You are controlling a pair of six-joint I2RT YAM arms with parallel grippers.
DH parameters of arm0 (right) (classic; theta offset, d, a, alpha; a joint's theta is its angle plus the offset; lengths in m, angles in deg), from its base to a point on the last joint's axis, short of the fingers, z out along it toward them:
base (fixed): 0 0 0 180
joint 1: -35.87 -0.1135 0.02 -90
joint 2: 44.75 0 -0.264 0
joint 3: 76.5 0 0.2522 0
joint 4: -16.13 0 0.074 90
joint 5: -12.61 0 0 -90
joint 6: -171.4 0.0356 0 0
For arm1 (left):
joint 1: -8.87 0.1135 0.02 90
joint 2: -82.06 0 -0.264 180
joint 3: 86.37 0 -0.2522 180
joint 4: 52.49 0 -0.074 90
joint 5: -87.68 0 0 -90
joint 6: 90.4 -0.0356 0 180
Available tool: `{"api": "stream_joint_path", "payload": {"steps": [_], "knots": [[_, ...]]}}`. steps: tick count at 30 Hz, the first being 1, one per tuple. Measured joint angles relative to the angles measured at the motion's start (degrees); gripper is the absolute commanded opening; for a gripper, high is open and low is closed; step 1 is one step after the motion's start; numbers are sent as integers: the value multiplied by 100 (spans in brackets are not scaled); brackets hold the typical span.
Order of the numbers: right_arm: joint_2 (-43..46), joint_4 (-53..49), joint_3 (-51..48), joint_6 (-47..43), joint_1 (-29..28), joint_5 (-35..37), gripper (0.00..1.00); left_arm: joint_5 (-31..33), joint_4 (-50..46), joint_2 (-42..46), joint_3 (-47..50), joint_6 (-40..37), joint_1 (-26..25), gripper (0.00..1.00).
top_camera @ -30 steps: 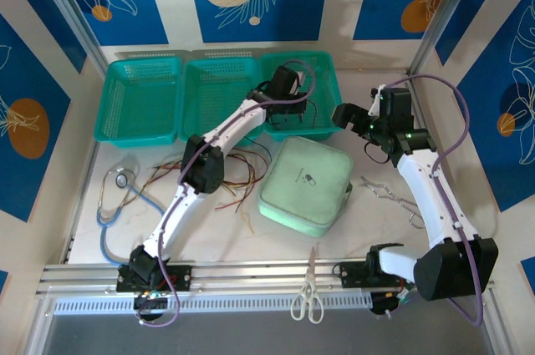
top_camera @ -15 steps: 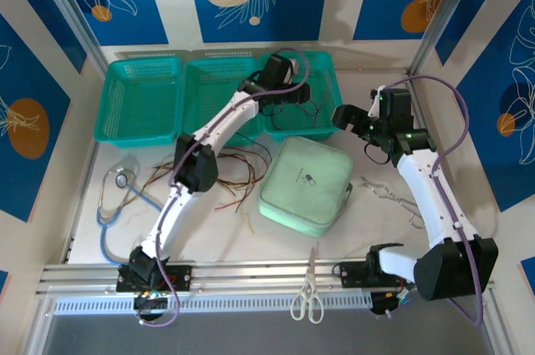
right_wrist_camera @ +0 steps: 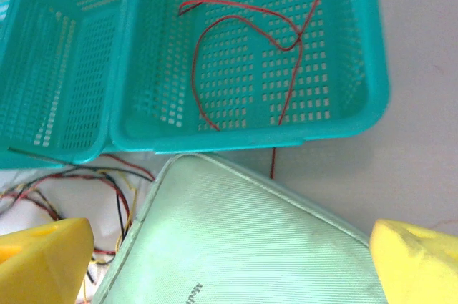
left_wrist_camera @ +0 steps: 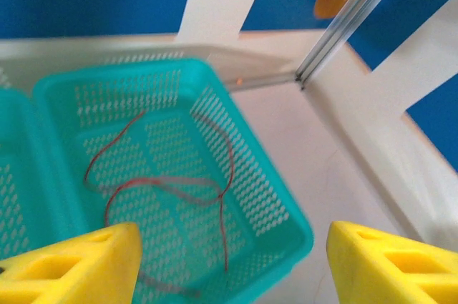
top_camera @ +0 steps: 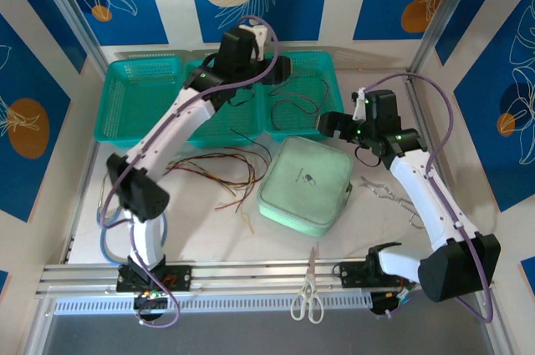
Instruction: Untangle the cables
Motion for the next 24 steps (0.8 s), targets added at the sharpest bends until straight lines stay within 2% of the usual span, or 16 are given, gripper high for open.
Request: {"api": "stream_joint_path", "payload": {"steps": [6, 8, 14, 18, 24], "knots": [[-264, 109, 0, -269, -597, -17, 100, 111, 85, 1600, 2522, 7, 109, 66], [-369, 129, 0, -315, -831, 7, 100, 131, 39, 1965, 3058, 24, 136, 65], [-546, 144, -2, -262, -1373, 98, 97, 131, -192, 2881, 4524, 205, 146, 61], [-551, 219, -52, -264, -1602, 162, 90, 105, -186, 3373, 5480, 431, 146, 57], [-822, 483, -125, -586, -1934, 140, 79, -46, -103, 3630, 6140, 817, 146, 57]]}}
